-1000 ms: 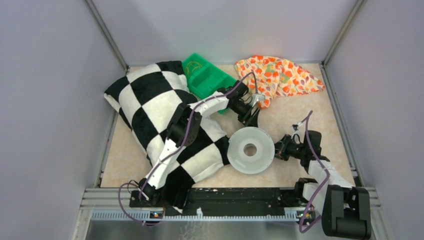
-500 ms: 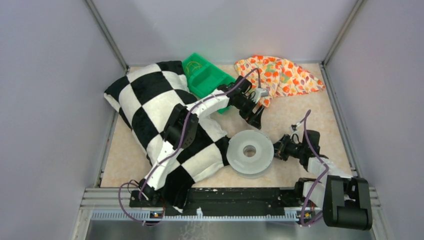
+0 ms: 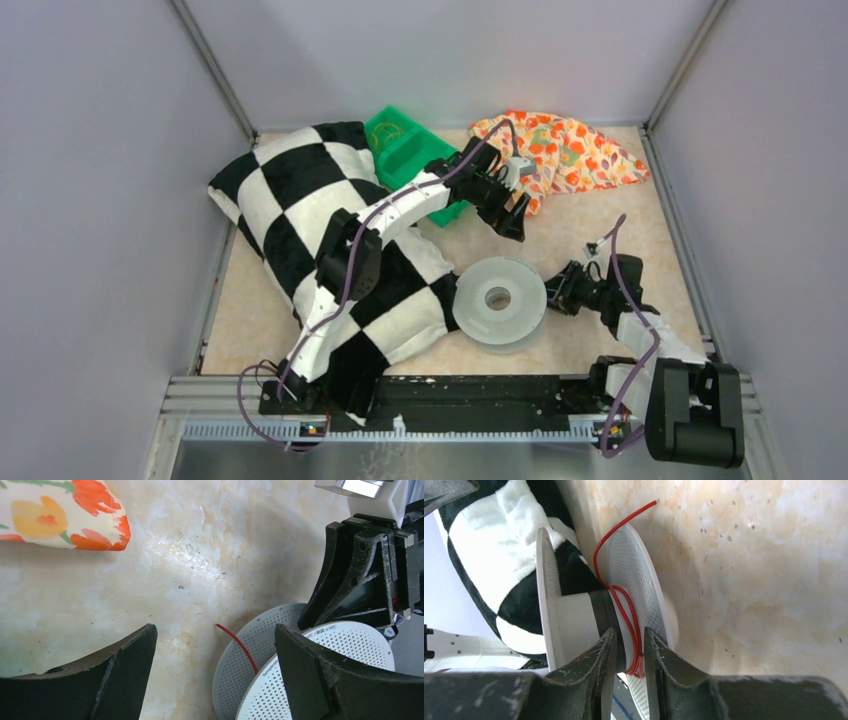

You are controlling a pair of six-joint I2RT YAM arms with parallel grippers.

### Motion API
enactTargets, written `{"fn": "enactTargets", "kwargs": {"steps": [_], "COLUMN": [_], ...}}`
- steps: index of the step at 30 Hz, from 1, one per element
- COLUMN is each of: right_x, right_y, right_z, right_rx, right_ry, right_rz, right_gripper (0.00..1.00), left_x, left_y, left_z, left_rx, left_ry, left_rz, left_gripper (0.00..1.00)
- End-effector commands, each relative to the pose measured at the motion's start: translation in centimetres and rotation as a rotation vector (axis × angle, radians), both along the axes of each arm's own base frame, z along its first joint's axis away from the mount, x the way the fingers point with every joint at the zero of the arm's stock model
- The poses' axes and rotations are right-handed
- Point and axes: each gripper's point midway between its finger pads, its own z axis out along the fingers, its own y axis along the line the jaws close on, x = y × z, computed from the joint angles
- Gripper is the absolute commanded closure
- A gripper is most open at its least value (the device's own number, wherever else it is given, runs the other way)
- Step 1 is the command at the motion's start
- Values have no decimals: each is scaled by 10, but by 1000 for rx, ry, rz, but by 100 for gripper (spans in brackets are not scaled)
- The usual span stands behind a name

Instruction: Wrap the cables

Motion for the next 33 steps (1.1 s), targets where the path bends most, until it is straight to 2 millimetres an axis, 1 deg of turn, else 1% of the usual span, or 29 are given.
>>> {"fn": "enactTargets", "kwargs": {"steps": [1,11,15,20,24,27,29,32,33], "right_x": [13,15,19,23,25,27,29,30,31], "right_y": [-3,-13,-17,-28,-35,-41,-46,-51,-53], "right_z": [20,17,19,26,31,36,39,43,45], "right_rx": [-51,-119,-146,-202,-240,-270,-304,-336,-346], "right_ry": [-82,-64,-63,-65,-67,-70,-71,-72,-72], "right_rz": [0,-40,-48,-66,-84,-101,-117,-134,-141], "right_gripper": [72,70,70,70,70,69,64,53,50], "left_x": [1,-1,-1,-2,0,0,0,-1,-2], "left_y": [-1,6,9,11,13,15,18,23,25], "left_z": [47,50,47,47,56,71,79,92,96], "left_rx": [-66,-54,-40,-35,-41,-53,-59,-66,-66], "left_ry": [-73,-95,-97,-98,-118,-142,-160,-182,-188], "left_rz": [7,14,21,29,43,58,70,89,93], "left_gripper": [7,7,7,7,7,7,7,7,7]}}
